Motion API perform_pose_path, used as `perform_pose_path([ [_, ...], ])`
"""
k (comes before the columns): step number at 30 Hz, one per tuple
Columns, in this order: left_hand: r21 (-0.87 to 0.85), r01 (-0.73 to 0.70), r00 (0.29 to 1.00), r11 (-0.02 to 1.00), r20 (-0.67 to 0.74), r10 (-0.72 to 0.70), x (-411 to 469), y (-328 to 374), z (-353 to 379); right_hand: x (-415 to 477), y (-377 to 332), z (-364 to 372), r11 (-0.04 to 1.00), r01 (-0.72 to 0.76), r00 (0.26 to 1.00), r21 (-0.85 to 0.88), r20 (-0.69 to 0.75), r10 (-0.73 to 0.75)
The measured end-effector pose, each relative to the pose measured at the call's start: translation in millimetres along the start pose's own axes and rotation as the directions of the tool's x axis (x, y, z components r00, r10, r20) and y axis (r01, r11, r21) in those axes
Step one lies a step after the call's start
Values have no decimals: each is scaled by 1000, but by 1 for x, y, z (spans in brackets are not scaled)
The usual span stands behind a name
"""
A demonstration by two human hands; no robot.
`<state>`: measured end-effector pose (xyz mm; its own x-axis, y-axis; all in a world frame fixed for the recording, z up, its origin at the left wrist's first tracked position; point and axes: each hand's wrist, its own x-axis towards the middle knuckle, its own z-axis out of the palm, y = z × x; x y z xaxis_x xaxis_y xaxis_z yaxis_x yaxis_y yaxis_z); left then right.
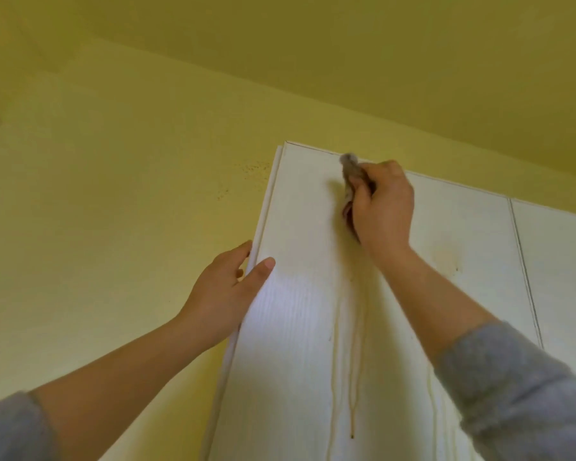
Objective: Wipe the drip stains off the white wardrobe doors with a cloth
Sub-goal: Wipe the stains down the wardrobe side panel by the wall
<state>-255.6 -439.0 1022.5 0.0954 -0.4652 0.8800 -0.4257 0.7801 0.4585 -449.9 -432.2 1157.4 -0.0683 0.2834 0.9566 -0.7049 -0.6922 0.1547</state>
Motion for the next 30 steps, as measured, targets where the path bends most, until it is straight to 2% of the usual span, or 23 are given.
perform_pose_path([
  [5,81,0,987,997,-159,13,0,4,29,54,32,0,999,-20,996,-49,82,24],
  [10,-2,-22,972,1000,-234,21,-6,1,42,54,47,13,1000,28,994,8,106,-29],
  [15,4,-50,960,999,-276,49,-4,0,40,-7,46,-2,972,198,940,124,257,-224],
  [18,9,-51,954,999,-296,51,-3,0,41,-66,34,-22,947,255,896,193,321,-306],
  [21,20,-25,954,999,-300,30,-5,0,44,-85,29,-34,936,282,854,211,390,-345],
  [23,8,-11,956,1000,-295,13,-8,0,45,-71,29,-34,952,240,887,192,355,-295],
  [26,5,-11,959,1000,-284,12,-9,1,44,-24,27,-26,985,94,977,143,175,-118],
  [30,-8,-14,959,1000,-284,11,-9,1,43,31,30,3,997,72,986,7,153,-73],
])
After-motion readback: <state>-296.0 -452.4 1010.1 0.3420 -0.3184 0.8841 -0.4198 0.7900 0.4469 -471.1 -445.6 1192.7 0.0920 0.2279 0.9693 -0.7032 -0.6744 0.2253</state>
